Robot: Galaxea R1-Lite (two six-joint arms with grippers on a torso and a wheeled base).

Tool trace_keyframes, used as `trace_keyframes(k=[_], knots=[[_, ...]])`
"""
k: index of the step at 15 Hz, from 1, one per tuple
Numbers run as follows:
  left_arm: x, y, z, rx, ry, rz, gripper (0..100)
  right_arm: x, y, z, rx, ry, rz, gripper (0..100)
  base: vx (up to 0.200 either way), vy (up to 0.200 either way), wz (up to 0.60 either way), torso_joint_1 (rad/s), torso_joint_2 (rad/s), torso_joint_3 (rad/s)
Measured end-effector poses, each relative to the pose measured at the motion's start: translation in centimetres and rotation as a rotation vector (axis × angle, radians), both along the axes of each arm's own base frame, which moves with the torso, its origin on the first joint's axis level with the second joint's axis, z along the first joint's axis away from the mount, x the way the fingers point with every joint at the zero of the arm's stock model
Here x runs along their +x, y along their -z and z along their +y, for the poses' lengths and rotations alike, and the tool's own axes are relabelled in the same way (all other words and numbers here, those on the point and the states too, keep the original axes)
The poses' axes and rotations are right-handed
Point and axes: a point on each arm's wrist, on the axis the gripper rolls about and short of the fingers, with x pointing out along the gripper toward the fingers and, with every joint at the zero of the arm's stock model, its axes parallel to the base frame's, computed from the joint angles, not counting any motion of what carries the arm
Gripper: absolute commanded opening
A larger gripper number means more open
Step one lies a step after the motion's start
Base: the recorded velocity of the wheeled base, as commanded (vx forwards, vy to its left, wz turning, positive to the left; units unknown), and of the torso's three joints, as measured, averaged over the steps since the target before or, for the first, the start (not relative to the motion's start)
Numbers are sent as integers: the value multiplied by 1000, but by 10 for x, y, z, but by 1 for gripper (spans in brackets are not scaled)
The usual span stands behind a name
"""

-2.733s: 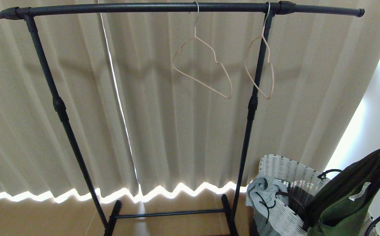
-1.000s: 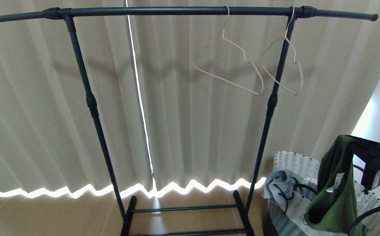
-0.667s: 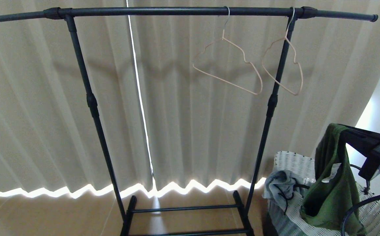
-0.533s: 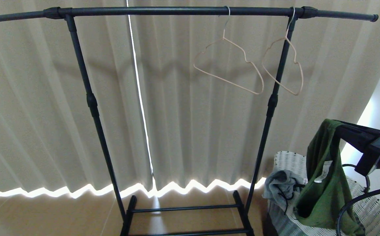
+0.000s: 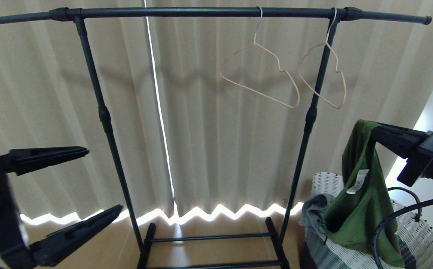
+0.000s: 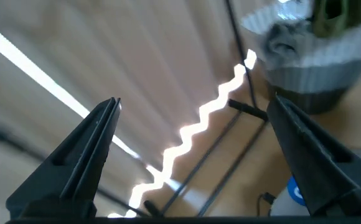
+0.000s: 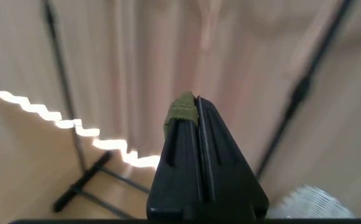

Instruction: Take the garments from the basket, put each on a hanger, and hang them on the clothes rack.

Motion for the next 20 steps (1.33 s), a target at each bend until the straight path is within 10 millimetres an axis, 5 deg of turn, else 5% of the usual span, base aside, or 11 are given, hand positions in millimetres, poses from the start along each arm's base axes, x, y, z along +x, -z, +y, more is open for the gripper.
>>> trace_keyframes(k=[5,13,20], knots=[[36,2,-78,35,84,70,100,-5,-16,16,25,-96,-48,0,0,0,0,0,0,0],[46,37,-207,-115,226,220,100,-10,-24,15,39,-122,-79,0,0,0,0,0,0,0],[76,66,-272,-135,221,249,100,-26,-28,21,63,-197,-95,0,0,0,0,0,0,0]])
